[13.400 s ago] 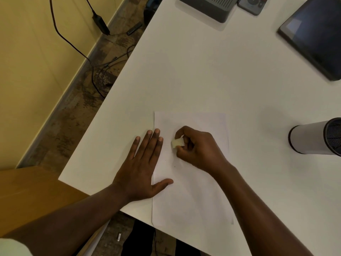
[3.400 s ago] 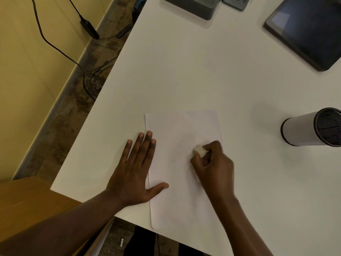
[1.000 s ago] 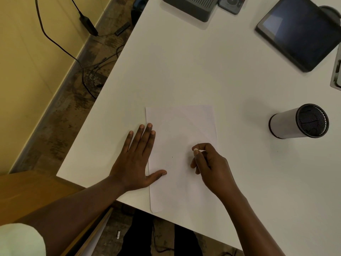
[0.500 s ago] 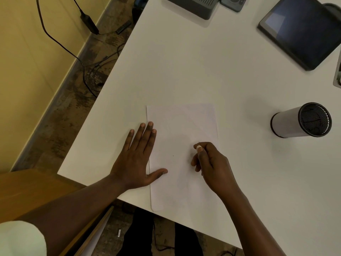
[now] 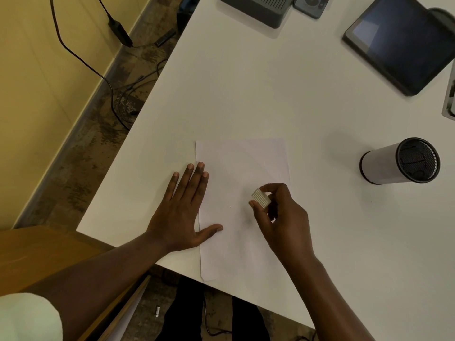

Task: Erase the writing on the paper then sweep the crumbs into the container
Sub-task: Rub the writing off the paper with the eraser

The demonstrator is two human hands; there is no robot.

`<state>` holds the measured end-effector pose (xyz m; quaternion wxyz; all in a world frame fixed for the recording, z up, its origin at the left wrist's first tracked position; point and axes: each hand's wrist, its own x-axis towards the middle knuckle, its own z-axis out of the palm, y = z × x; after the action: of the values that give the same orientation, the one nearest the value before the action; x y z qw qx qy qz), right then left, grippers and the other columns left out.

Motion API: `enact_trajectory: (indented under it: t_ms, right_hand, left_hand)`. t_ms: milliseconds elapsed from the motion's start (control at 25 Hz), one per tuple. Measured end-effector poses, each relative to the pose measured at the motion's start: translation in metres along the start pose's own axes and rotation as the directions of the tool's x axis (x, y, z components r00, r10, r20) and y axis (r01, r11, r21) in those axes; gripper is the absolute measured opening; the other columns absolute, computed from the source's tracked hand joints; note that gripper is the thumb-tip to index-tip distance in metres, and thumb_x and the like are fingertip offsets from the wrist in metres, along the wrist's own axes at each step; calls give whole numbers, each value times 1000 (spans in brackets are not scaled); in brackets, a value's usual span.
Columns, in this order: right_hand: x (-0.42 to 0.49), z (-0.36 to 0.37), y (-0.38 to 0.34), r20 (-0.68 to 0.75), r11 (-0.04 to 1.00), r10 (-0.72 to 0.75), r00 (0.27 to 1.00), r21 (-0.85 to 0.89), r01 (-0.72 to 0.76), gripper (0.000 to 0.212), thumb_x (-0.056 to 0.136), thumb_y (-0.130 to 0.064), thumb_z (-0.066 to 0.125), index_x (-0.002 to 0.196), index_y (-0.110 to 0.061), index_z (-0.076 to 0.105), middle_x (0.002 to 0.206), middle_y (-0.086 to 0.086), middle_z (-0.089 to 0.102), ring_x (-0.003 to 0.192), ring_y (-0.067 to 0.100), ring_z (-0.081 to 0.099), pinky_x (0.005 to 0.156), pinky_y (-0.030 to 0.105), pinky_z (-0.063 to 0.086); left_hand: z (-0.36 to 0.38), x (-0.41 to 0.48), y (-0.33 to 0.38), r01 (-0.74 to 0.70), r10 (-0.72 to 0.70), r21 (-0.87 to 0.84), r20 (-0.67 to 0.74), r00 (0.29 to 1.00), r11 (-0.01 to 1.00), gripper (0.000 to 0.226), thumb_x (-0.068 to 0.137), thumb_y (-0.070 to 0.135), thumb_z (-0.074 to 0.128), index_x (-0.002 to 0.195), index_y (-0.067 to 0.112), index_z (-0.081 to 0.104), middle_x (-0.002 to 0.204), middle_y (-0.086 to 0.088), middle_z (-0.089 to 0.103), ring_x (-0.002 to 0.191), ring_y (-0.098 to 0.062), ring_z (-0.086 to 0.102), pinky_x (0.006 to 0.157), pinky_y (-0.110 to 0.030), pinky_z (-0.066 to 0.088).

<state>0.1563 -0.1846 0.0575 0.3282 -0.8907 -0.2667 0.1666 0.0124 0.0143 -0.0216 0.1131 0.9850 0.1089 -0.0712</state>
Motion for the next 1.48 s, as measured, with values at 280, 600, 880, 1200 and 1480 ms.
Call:
enact_trajectory:
  t_ms: [280,600,880,1200,1480]
  right_hand:
    - [6,23,11,118,962,-86,989,-248,113,17,94,-28,64,103,-16,55,78,-4,60,65,18,53,54,28,42]
    - [13,1,9,35,988,110,993,103,-113,15,92,-14,56,106,-19,54,77,-9,59,61,10,53,55,23,38]
    - [17,3,15,-17,975,186,982,-122,-186,16,82,-23,66,79,-15,53,63,-3,58,57,21,56,53,27,39]
    - [21,-6,10,-56,960,78,995,-266,-91,31,91,-40,66,75,-19,49,56,-6,51,50,20,50,48,27,35]
    - [20,6,15,30,923,201,979,-340,-179,21,87,-32,59,83,-16,45,61,-5,53,55,25,52,50,27,30]
  left_hand:
    - [0,-1,0,-7,7,0,-12,1000,1000,118,90,88,33,167,2,6,178,-18,-2,165,-36,-1,131,-61,18]
    - [0,-1,0,-7,7,-2,-11,1000,1000,119,90,88,34,167,1,5,177,-19,-2,165,-36,-1,131,-61,19]
    - [0,-1,0,-7,6,-11,-12,1000,1000,119,90,88,35,167,1,5,178,-18,-2,165,-36,-1,131,-61,19]
    - [0,-1,0,-5,5,-24,-11,1000,1000,118,90,88,32,167,2,5,178,-18,-3,165,-35,-3,131,-60,17]
    - [-1,-2,-1,-23,22,-32,-6,1000,999,119,89,89,35,168,5,5,178,-15,-2,165,-36,-2,131,-62,16]
